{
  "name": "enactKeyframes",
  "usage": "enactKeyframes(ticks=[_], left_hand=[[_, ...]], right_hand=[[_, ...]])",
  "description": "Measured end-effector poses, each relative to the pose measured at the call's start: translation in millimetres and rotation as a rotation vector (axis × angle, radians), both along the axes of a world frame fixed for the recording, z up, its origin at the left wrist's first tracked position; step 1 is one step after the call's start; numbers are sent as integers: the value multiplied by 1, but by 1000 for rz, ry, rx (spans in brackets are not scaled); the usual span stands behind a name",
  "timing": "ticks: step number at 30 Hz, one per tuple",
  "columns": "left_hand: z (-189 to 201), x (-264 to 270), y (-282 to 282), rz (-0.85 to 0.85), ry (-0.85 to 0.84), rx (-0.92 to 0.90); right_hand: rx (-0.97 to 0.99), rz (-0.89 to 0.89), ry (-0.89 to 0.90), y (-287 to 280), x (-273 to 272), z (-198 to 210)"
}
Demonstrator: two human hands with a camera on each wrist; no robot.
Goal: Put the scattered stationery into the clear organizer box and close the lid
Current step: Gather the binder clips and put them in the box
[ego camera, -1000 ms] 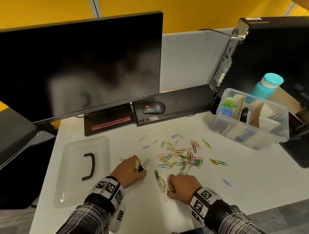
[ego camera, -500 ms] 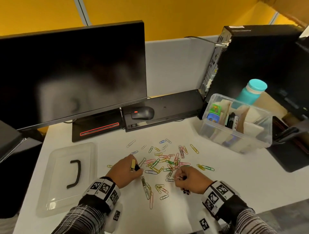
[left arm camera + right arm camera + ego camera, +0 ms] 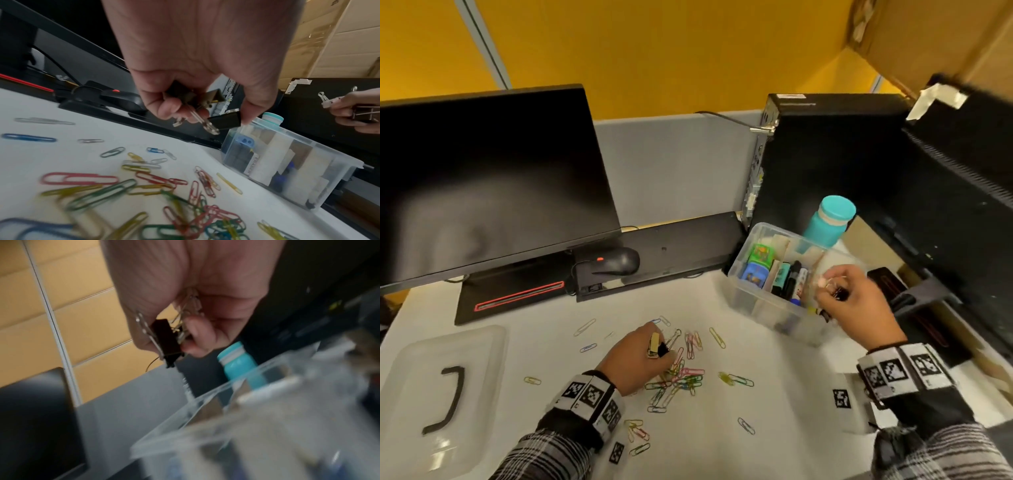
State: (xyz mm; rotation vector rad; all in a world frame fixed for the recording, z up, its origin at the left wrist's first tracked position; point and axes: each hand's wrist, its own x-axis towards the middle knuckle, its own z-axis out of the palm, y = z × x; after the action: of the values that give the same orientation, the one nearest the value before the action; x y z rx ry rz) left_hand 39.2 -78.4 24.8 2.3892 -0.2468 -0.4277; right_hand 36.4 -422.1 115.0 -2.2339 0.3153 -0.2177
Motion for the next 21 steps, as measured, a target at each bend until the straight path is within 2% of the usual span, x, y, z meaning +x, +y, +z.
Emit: enactKeyframes(ticks=[2, 5, 8, 10, 13, 15, 17, 19, 21], left_hand=[[2, 2, -17, 0, -8, -4], [3, 3, -37, -19, -25, 0], [4, 3, -49, -21, -24, 23], [5, 2, -53, 0, -18, 45], [3, 0, -54, 22, -8, 50], [-1, -2, -54, 26, 2, 45], [-4, -4, -55, 32, 2, 49], [-5, -5, -57, 30, 5, 51], [-6, -5, -59, 26, 12, 53]], right_hand=[[-177, -34, 133, -32, 14, 0], [-517, 120, 505, -51, 34, -11], [-657, 257, 604, -50, 47, -23], [-629, 243, 575, -50, 51, -24], [-461, 95, 257, -50, 46, -23], [-440, 74, 94, -49, 41, -28], [-431, 187, 109, -47, 35, -41], [-432, 322, 217, -47, 31, -51], [-420, 355, 263, -50, 30, -51]])
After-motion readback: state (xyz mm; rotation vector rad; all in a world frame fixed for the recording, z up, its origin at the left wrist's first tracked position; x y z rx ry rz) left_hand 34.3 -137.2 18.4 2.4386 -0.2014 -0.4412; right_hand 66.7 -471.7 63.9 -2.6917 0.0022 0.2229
